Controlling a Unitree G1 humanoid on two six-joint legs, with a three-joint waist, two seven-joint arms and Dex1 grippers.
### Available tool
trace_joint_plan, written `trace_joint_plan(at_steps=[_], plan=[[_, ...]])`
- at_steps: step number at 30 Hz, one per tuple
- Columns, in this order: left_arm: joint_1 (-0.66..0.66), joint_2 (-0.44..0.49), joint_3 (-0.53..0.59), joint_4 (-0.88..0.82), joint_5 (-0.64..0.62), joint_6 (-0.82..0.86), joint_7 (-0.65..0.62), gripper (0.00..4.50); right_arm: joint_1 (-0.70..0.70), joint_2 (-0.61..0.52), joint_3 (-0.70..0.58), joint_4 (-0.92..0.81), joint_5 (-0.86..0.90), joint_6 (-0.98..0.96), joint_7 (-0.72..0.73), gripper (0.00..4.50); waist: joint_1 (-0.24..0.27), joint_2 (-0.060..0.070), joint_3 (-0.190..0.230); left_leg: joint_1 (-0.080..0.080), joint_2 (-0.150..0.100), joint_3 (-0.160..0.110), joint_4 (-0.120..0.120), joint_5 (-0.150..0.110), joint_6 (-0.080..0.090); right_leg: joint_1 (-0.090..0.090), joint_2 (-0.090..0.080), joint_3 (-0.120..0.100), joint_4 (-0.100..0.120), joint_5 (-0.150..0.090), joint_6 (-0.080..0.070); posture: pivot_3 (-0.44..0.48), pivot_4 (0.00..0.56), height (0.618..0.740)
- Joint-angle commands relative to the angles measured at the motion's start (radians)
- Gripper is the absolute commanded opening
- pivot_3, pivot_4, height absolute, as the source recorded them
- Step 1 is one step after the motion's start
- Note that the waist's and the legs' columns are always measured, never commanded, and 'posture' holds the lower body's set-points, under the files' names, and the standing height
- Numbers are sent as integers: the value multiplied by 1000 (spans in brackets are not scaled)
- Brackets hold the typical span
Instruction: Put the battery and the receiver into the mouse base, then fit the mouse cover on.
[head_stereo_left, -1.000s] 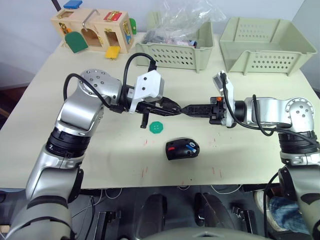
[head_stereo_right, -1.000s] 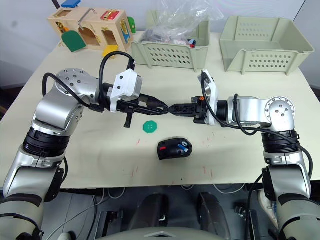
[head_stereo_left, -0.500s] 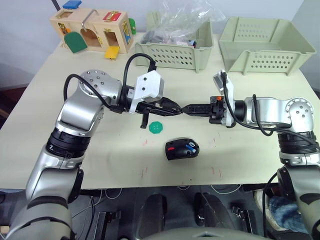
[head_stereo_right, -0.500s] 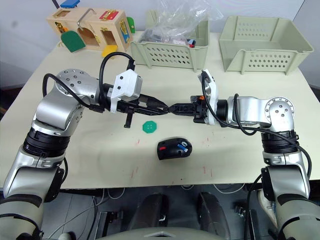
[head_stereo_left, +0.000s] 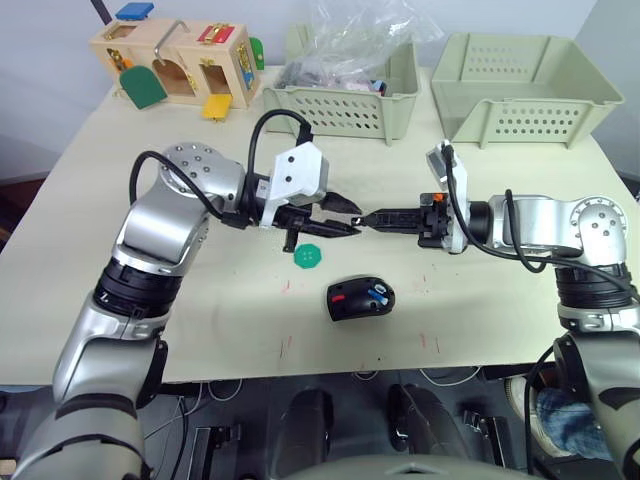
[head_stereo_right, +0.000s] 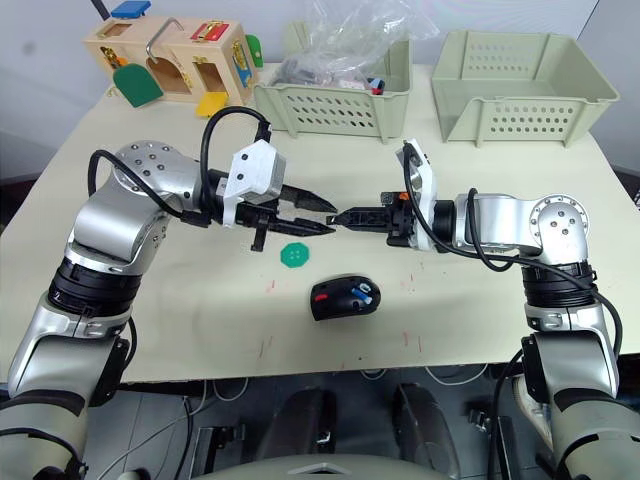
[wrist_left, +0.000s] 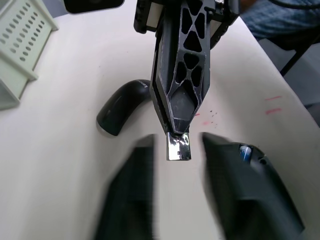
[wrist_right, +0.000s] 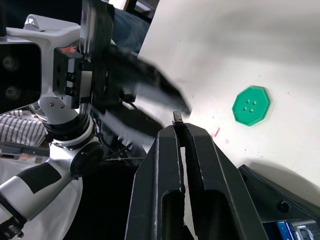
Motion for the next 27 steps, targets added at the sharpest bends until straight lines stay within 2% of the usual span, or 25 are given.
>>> trace_joint_plan(at_steps=[1, 3, 5, 9, 11, 15, 20, 27], plan=[[3, 13, 68, -34, -62, 83, 20, 3751, -21, -35, -18, -17, 20, 17, 25, 0, 0, 0, 0, 0, 0, 0, 0, 0, 0, 0, 0, 0, 0, 0, 0, 0, 150, 740], [47, 35, 103, -73, -116, 152, 16, 4464, -31, -97, 4, -26, 20, 36, 36, 0, 0, 0, 0, 0, 0, 0, 0, 0, 0, 0, 0, 0, 0, 0, 0, 0, 150, 740], [156, 58, 149, -151, -165, 200, 34, 4464, -63, -191, 51, -34, 20, 79, 43, 0, -2, 2, 1, 0, 0, 1, 0, 0, 0, 0, 0, 1, 0, 0, 0, 0, 150, 740], [322, 69, 174, -264, -183, 216, 95, 4464, -142, -319, 155, -43, 20, 139, 76, 0, -3, 3, 2, 0, 0, 2, -1, 0, 0, -2, 0, 2, 0, 0, 0, 0, 150, 740], [360, 61, 177, -290, -192, 228, 123, 4464, -177, -355, 197, -45, 20, 151, 91, 0, -2, 3, 2, 0, 0, 2, -2, 0, 0, -3, 0, 2, 0, 0, 0, 0, 150, 740], [489, 37, 121, -311, -120, 150, 185, 4464, -345, -373, 295, -74, -86, 256, 159, 0, -2, 5, 2, 0, 0, 3, -1, 0, 0, -3, 0, 2, 1, 0, -1, 0, 150, 740], [518, 0, 56, -258, -42, 65, 227, 4464, -464, -376, 411, -107, -181, 284, 297, 0, 10, 4, 2, 0, 0, 2, -1, 0, 0, -3, 0, 2, 0, 1, -1, 0, 150, 740], [472, -55, -37, -161, 70, -45, 241, 4464, -512, -368, 475, -133, -332, 284, 444, 0, 9, 5, 2, -1, 0, 3, -1, 0, 0, -3, 0, 2, 0, 1, -1, 0, 150, 740]])
